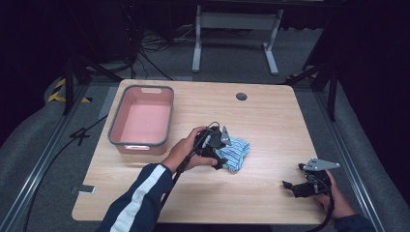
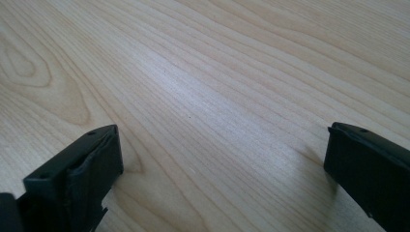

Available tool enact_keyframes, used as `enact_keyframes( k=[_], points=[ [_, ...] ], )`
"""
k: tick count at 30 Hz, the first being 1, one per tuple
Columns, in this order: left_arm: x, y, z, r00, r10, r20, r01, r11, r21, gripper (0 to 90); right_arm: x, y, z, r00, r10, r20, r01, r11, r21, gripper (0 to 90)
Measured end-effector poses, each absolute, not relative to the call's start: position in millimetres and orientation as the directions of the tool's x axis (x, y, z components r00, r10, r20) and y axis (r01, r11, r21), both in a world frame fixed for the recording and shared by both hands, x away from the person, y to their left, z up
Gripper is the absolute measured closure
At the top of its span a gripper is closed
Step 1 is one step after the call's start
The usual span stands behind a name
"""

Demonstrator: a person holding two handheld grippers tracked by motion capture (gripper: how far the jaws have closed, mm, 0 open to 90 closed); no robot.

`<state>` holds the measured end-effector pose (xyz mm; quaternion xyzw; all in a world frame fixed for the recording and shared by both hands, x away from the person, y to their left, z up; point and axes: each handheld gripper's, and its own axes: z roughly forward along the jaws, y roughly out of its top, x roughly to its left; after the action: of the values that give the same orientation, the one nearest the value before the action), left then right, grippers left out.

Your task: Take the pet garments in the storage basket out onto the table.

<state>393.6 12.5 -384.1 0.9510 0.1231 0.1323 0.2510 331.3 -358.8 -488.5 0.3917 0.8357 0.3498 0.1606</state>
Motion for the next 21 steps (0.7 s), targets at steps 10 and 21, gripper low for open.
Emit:
enact_keyframes(
  k=[10,21],
  points=[
    [381,27,-385,0.939,0.273,0.210,0.137,-0.855,0.500,17.9,331,-359,-489,-0.642,0.767,0.006,0.542,0.449,0.710,0.5],
    [368,49,-391,0.932,0.277,0.235,0.136,-0.866,0.482,20.8,331,-359,-489,-0.642,0.767,0.005,0.542,0.449,0.710,0.5]
  ],
)
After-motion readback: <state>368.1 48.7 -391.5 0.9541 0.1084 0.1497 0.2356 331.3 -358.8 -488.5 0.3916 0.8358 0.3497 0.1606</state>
